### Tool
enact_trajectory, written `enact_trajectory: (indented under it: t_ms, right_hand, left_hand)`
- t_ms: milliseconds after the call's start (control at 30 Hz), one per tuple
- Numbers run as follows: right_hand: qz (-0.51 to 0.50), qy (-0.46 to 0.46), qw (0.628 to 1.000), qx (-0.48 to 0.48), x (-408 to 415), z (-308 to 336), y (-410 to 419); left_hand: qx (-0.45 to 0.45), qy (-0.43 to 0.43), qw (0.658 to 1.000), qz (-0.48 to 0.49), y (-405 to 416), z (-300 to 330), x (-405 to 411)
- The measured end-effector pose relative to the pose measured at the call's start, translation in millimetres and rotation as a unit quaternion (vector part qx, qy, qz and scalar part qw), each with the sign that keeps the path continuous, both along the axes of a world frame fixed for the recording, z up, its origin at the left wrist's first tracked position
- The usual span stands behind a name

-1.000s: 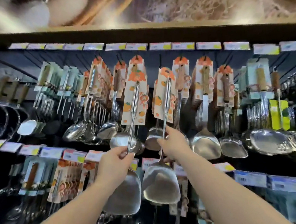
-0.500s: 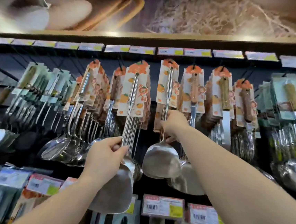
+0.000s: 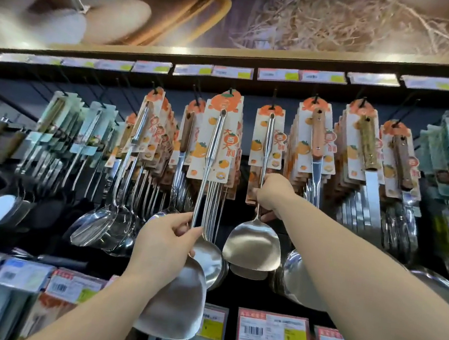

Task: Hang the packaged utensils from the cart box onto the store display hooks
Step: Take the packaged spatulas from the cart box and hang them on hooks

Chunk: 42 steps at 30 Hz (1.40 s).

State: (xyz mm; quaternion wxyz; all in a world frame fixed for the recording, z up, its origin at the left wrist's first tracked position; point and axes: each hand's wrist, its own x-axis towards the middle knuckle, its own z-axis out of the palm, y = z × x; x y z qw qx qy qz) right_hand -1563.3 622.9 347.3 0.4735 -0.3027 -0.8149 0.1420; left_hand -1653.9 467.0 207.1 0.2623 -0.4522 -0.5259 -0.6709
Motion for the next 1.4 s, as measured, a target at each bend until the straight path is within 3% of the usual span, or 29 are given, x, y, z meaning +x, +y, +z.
enact_trajectory:
  t_ms: [233, 300, 367, 433, 500, 567, 600, 733, 900, 1167, 1400]
  right_hand:
    - [0.005, -0.02, 1.0, -0.018, -17, -1, 22]
    - [-0.051, -0.062, 0.997, 0.021, -19, -4, 25]
    - [-0.094, -0.033, 0.992, 0.08, -18, -8, 22]
    - [-0.05, 0.086, 0.99, 0.101, -13, -17, 13]
    - [0.092, 0.151, 0.982, 0.066, -6, -31, -4]
    - [0.256, 0.126, 0.957, -0.049, 1, -50, -24]
    - [0.29, 0.097, 0.948, -0.086, 4, -58, -33]
    - [0.289, 0.079, 0.948, -0.11, -1, -78, -43]
    - [0.21, 0.118, 0.971, 0.006, -3, -81, -36]
    - [0.183, 0.144, 0.973, 0.008, 13, -53, -24]
    - [0.162, 0.161, 0.973, -0.015, 12, -11, -12]
  left_hand:
    - [-0.017, 0.0, 1.0, -0.019, 1, 0, -5]
    - [-0.017, -0.009, 1.0, -0.024, 4, -1, -9]
    - [-0.02, -0.014, 0.999, -0.026, 8, -2, -11]
    - [-0.024, -0.022, 0.999, -0.032, 14, -3, -12]
    - [-0.027, -0.024, 0.998, -0.042, 20, -4, -11]
    - [-0.035, -0.023, 0.998, -0.052, 27, -6, -7]
    - [-0.036, -0.03, 0.997, -0.059, 30, -6, -4]
    - [-0.031, -0.043, 0.995, -0.084, 40, -6, 8]
    - [-0.023, -0.08, 0.988, -0.133, 49, -5, 16]
    - [-0.03, -0.038, 0.999, -0.025, 39, 9, 0]
    - [-0.059, 0.062, 0.986, 0.144, 31, 10, -13]
